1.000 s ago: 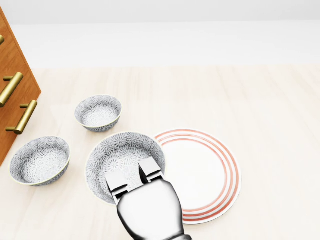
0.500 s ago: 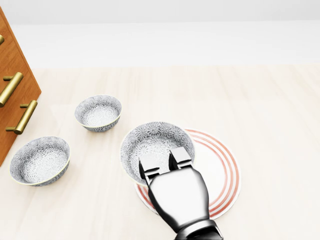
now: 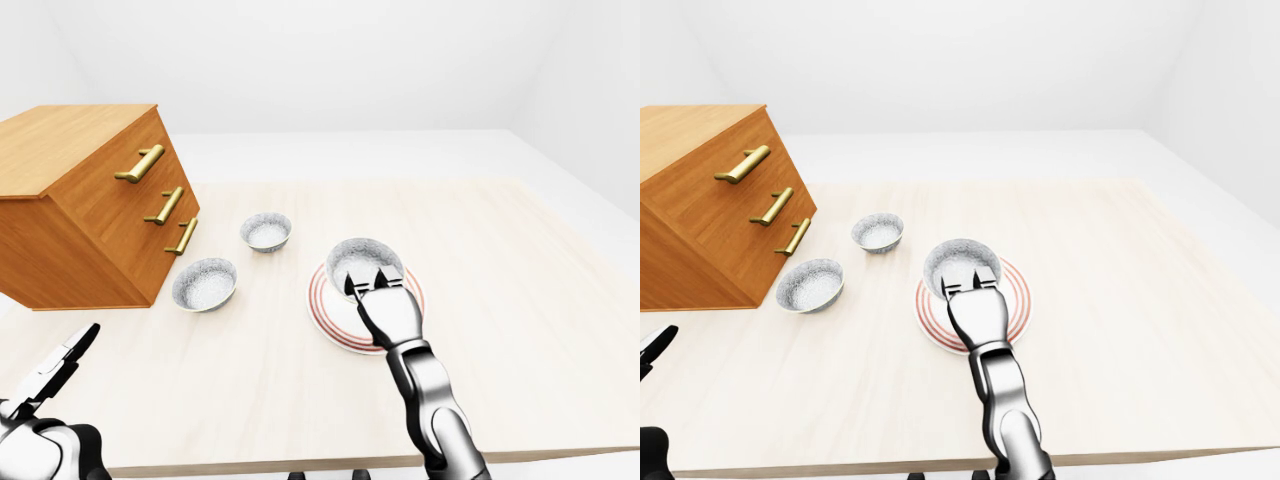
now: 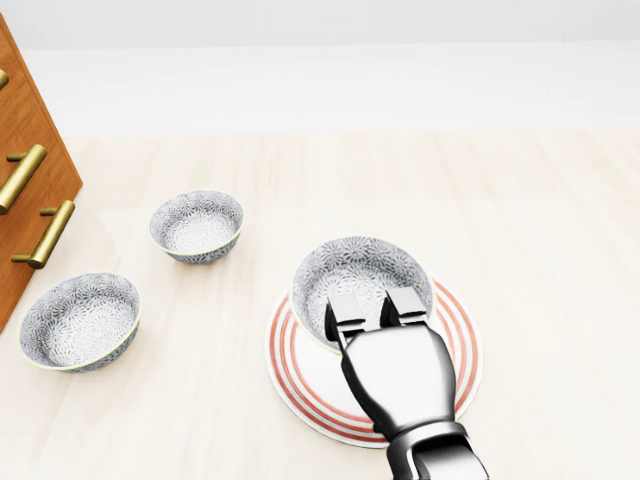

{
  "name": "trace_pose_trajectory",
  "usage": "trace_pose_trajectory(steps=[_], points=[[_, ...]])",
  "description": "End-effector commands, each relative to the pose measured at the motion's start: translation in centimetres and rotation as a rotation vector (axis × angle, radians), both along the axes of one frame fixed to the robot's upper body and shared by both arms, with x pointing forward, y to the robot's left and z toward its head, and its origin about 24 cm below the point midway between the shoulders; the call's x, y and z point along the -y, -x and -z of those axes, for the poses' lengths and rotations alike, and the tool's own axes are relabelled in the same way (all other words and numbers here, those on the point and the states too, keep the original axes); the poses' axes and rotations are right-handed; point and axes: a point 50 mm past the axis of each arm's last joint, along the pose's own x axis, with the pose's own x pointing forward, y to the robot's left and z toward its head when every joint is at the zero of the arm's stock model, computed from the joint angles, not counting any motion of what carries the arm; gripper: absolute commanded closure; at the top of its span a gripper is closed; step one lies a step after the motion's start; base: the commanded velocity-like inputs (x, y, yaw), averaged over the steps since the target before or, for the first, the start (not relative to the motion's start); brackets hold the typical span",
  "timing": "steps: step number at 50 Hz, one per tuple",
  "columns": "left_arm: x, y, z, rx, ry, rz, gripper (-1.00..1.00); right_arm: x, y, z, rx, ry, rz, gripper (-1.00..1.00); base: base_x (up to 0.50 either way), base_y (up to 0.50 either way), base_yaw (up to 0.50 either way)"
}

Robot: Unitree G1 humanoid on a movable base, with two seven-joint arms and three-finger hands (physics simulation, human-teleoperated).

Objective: Put the bowl at the front on the plate.

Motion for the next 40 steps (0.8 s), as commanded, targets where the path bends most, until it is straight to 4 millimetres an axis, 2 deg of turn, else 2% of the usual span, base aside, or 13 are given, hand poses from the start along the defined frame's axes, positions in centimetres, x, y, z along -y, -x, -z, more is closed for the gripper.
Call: trace_pose_trajectory(steps=[1,9,20,28,40], points=[[0.0,0.2,-0.4,0.015,-0.011,-0.004,-1.00,1.0,-0.7,0.4,0.031,0.053,0.048,1.00,0.00,0.00,0.00],[0.0,0.3,-0.5,0.021,-0.014,-0.008,-1.00,1.2,-1.0,0.8,0.022,0.043,0.053,1.00,0.00,0.00,0.00],[0.0,-0.1,0.0,0.005,0.003,0.002,-1.00,1.4,-1.5,3.2,-0.013,0.003,0.060,1.00,0.00,0.00,0.00],[0.0,-0.3,0.3,-0.007,0.013,0.008,-1.00,1.5,-1.7,2.9,-0.006,0.001,0.057,1.00,0.00,0.00,0.00],[0.0,0.0,0.0,0.006,0.003,0.005,-1.00,1.6,-1.7,3.6,-0.032,0.042,0.061,1.00,0.00,0.00,0.00]])
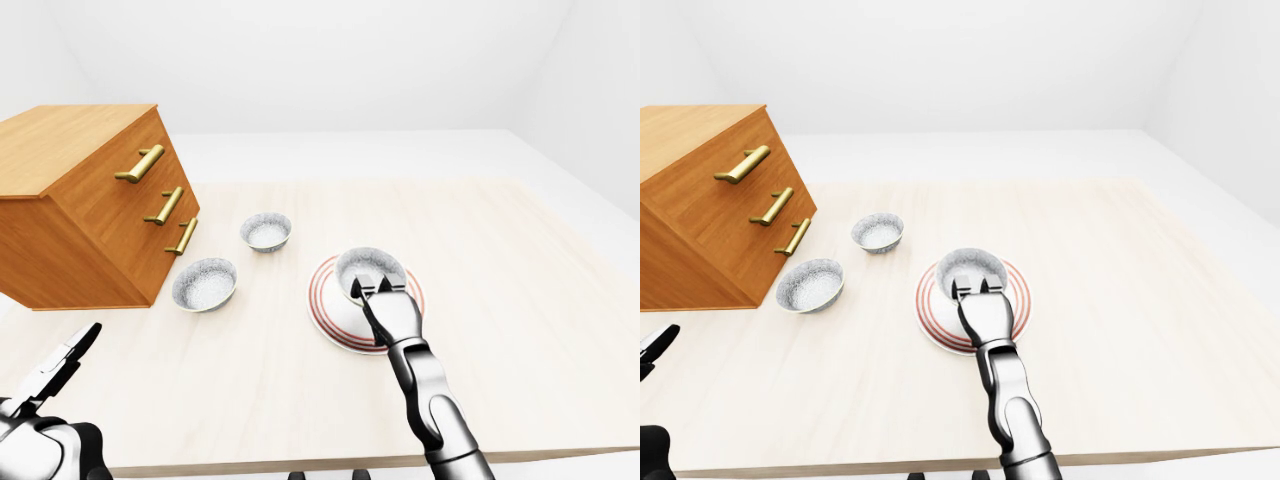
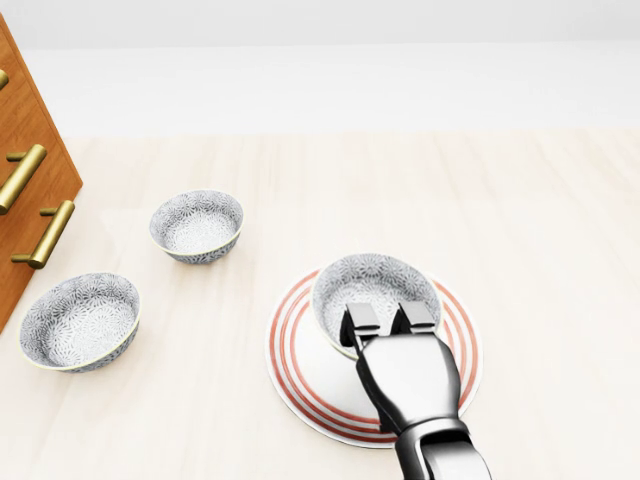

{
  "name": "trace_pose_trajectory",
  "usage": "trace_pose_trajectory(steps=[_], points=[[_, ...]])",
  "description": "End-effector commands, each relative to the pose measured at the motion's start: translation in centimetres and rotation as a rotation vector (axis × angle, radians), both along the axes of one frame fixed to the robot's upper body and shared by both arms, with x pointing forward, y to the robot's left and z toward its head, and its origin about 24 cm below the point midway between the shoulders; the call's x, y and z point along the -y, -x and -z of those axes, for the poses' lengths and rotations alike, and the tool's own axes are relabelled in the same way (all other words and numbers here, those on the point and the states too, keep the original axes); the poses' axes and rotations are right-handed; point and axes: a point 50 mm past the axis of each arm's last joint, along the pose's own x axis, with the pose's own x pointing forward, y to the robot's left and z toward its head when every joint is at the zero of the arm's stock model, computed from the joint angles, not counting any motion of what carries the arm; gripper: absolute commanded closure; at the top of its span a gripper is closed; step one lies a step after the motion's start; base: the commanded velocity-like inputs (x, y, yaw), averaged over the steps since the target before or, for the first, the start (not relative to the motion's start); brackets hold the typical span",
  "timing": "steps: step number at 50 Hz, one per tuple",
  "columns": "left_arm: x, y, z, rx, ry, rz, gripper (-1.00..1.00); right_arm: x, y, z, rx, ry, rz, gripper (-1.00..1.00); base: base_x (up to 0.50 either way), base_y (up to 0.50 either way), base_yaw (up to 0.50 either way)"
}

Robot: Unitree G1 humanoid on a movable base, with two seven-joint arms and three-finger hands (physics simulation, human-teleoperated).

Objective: Put the bowl at the front on the plate.

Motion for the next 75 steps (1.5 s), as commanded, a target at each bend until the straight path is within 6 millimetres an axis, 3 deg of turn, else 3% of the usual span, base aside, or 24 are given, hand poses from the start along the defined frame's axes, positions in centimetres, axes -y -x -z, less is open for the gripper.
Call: trace_pose_trajectory(steps=[1,26,27,28,39,57,75], points=[[0.0,0.1,-0.2,0.006,-0.005,-0.001,-1.00,0.2,-0.1,0.1,0.021,0.104,0.007,1.00,0.00,0.00,0.00],[0.0,0.2,-0.3,0.010,-0.008,-0.006,-1.00,0.2,-0.2,0.4,0.016,0.119,0.009,1.00,0.00,0.00,0.00],[0.0,0.2,-0.3,0.010,-0.007,-0.006,-1.00,0.3,-0.2,0.5,0.015,0.119,0.010,0.71,0.00,0.00,0.00],[0.0,0.1,-0.2,0.008,-0.006,-0.005,-1.00,0.3,-0.2,0.5,0.023,0.113,0.014,-1.00,0.00,0.00,0.00],[0.0,0.3,-0.4,0.014,-0.009,-0.006,-1.00,0.5,-0.1,-1.2,0.045,0.134,0.017,-1.00,0.00,0.00,0.00],[0.0,0.0,-0.1,0.002,-0.001,0.001,-1.00,0.4,-0.1,-10.6,0.185,0.277,0.113,-1.00,0.00,0.00,0.00],[0.1,0.0,0.3,-0.014,0.003,-0.001,-1.00,0.8,0.4,-17.8,0.339,0.294,0.249,-1.00,0.00,0.00,0.00]])
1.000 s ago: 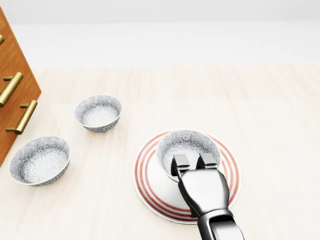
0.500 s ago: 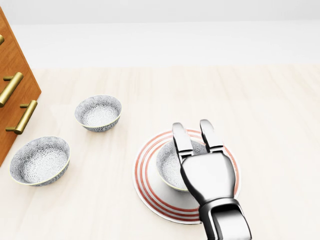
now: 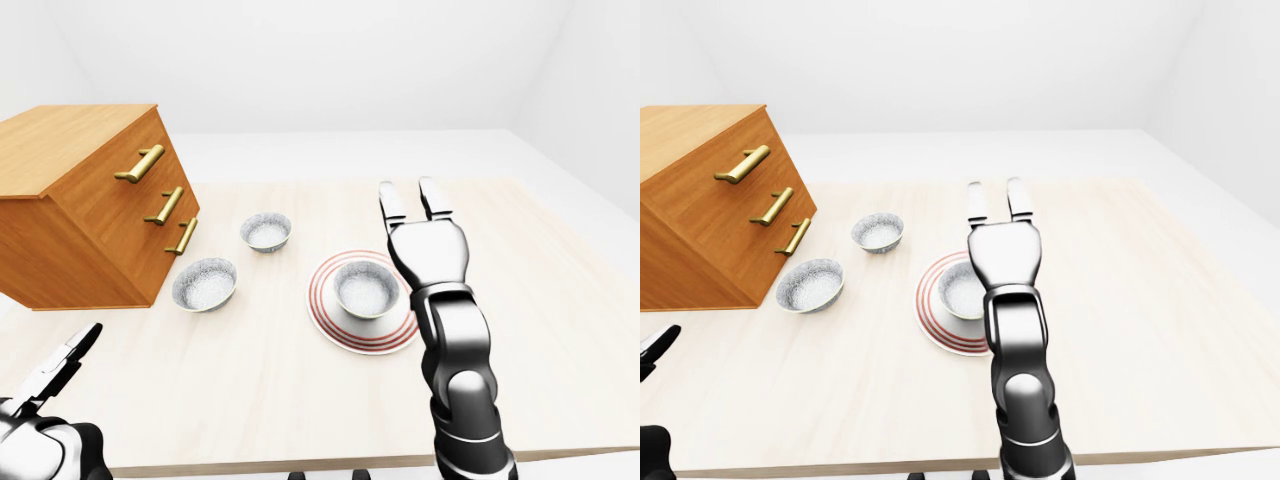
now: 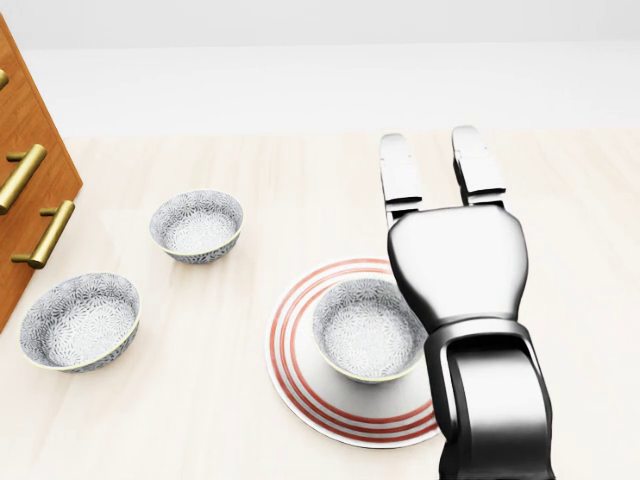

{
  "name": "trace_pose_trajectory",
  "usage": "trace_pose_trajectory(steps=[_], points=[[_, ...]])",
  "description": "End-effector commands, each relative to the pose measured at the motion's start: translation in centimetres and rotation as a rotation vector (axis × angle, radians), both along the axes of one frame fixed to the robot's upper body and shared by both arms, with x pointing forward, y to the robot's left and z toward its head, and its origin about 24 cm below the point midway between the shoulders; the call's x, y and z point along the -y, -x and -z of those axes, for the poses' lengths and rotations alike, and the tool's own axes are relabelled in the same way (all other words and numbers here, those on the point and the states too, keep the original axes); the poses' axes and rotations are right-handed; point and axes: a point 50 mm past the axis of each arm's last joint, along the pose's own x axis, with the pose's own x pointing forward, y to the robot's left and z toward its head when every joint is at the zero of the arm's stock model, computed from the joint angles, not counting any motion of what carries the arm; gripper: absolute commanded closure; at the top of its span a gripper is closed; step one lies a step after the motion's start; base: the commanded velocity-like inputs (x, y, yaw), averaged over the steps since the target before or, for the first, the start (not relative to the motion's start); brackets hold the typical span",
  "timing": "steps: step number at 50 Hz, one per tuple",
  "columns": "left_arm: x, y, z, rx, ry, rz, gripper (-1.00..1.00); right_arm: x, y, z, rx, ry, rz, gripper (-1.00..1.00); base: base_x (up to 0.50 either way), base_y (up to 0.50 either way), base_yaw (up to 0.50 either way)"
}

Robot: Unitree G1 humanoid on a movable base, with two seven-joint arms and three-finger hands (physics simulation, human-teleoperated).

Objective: Put the bowl at the front on the plate.

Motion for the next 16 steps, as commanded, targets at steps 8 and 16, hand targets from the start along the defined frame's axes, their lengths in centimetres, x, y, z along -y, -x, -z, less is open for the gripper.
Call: trace_pose_trajectory(steps=[8,16], points=[[0.0,-0.1,0.4,-0.016,0.007,0.000,-1.00,0.0,1.1,-6.5,0.232,0.014,0.071,-1.00,0.00,0.00,0.00],[0.0,0.0,0.8,-0.016,0.032,0.003,-1.00,-0.9,1.8,-9.3,0.375,0.070,0.028,-1.00,0.00,0.00,0.00]])
